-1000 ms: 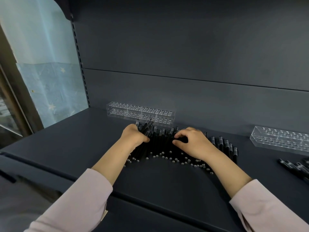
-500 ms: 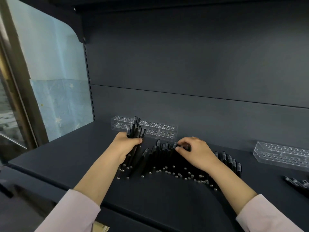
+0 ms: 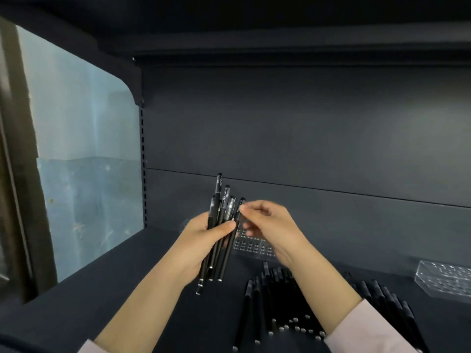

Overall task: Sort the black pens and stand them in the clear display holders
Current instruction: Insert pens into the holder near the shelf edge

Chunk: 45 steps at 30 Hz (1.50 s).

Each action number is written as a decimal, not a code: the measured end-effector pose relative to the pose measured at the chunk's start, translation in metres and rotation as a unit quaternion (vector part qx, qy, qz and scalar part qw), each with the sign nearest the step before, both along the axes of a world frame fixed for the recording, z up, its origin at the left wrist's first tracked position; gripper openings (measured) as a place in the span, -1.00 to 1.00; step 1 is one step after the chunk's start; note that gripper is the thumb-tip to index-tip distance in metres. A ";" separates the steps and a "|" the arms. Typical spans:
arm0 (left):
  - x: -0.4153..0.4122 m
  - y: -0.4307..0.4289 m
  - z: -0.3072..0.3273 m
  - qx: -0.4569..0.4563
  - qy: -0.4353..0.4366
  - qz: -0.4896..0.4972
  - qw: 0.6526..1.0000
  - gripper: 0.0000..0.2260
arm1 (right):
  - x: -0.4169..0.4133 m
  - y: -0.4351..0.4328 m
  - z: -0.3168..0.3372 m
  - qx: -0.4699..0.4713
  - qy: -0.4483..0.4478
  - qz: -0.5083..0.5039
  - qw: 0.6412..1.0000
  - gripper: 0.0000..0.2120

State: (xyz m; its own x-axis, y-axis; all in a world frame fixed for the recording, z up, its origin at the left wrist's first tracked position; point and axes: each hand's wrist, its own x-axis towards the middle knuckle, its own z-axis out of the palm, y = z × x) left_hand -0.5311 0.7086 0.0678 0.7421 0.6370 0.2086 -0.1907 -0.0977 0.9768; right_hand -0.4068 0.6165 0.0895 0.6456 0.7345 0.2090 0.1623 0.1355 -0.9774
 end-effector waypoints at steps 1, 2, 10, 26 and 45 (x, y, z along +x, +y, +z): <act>-0.002 0.009 0.001 0.004 -0.006 0.001 1.000 -0.95 | -0.003 0.009 0.001 0.012 0.011 -0.001 1.000 -0.84; -0.003 0.018 0.001 0.010 -0.011 0.002 1.000 -0.94 | -0.007 0.018 0.002 0.022 0.016 -0.001 1.000 -0.82; -0.013 0.102 0.001 -0.018 -0.088 0.040 0.995 -0.90 | -0.031 0.076 0.012 0.156 -0.041 -0.137 0.977 -0.81; -0.006 0.157 -0.036 -0.085 -0.117 0.087 0.986 -0.85 | -0.023 0.161 -0.015 0.095 -0.280 -0.193 0.936 -0.73; 0.004 0.169 -0.042 -0.081 -0.091 0.061 0.991 -0.84 | 0.013 0.210 -0.041 -0.020 -0.389 -0.188 0.902 -0.77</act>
State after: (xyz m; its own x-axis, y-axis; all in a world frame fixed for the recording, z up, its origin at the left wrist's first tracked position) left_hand -0.5275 0.8776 0.0254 0.6165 0.7564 0.2187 -0.3614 0.0251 0.9321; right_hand -0.3941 0.8263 0.0484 0.5209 0.5107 0.6840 0.8275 -0.1054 -0.5514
